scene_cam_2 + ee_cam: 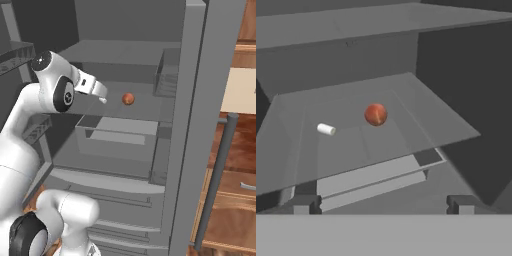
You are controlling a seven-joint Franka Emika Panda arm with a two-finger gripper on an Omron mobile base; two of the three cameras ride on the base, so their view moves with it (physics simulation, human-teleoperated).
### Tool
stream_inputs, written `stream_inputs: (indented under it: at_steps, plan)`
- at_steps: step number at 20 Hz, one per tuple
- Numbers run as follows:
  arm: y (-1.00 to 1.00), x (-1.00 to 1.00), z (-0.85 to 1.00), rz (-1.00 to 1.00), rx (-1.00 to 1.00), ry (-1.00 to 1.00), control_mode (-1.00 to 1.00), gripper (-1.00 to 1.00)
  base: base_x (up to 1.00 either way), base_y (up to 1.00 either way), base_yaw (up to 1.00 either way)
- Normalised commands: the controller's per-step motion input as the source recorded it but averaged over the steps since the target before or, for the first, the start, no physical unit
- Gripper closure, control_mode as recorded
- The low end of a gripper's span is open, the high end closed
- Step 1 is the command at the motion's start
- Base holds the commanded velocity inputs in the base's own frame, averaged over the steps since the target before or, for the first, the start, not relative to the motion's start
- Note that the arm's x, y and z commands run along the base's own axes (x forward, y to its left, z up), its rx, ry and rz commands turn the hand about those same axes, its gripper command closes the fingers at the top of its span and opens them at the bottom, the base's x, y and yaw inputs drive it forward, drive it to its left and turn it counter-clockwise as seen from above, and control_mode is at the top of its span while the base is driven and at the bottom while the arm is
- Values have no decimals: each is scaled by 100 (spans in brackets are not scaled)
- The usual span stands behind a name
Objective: Pick onion from the fridge and place it on the plate on the counter.
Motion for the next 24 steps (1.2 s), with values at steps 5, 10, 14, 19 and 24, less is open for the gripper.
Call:
stream_inputs:
  at_steps: [5,10,14,19,24]
  plan:
    - [-36,25,-27,-6,2,0,-100,-100,0,0,0]
    - [-31,27,-22,-1,3,0,-100,-100,0,0,0]
    - [-22,41,-16,0,6,0,-100,-100,0,0,0]
    - [-6,56,-10,3,8,0,-100,-100,0,0,0]
    - [0,52,-20,5,5,0,-100,-100,0,0,0]
